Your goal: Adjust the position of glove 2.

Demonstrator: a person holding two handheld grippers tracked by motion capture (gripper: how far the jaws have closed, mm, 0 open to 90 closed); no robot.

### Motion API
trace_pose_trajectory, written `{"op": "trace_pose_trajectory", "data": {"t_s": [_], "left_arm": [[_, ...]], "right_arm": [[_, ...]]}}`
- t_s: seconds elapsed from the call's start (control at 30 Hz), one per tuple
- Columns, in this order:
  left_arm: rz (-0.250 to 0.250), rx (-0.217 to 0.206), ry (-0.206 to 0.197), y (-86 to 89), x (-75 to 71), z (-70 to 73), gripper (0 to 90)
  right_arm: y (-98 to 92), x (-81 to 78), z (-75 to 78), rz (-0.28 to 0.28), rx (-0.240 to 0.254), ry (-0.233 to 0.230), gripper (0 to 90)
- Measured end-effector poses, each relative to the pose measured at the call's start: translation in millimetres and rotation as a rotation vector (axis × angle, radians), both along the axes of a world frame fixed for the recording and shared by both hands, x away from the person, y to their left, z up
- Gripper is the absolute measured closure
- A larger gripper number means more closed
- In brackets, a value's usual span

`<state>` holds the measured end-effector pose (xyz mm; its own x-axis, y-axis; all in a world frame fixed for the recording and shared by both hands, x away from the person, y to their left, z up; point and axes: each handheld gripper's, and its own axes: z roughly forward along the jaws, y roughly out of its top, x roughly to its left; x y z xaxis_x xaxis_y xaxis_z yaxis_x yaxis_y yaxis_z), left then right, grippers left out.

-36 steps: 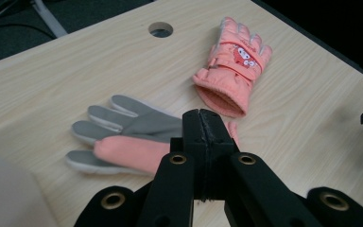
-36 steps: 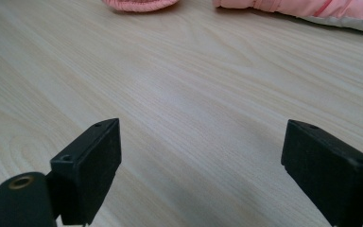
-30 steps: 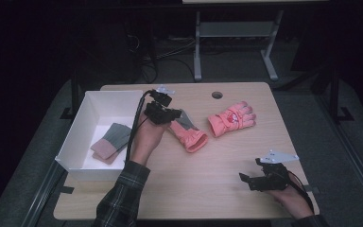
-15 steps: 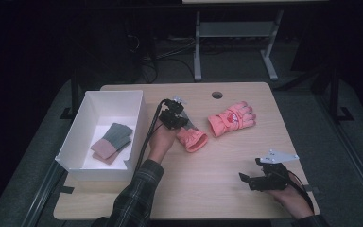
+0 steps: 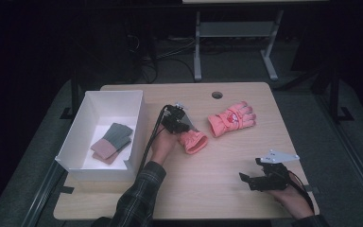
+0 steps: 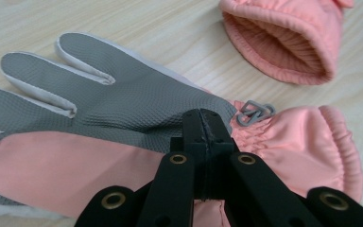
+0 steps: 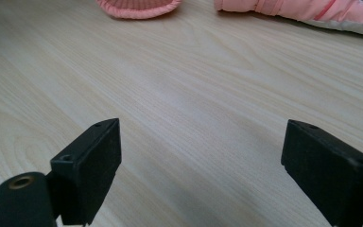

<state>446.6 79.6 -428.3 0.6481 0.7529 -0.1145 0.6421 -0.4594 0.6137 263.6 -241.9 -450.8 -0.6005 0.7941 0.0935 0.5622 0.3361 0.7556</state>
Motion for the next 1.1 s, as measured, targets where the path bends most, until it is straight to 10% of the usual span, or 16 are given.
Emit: {"op": "trace_pose_trajectory", "data": {"t_s": [1.1], "left_arm": [[-0.295, -0.067, 0.097, 1.5, -87.7, 1.5, 90.0]], "right_arm": [[0.5, 0.8, -0.8, 0.000, -0.010, 0.002, 12.6]]}}
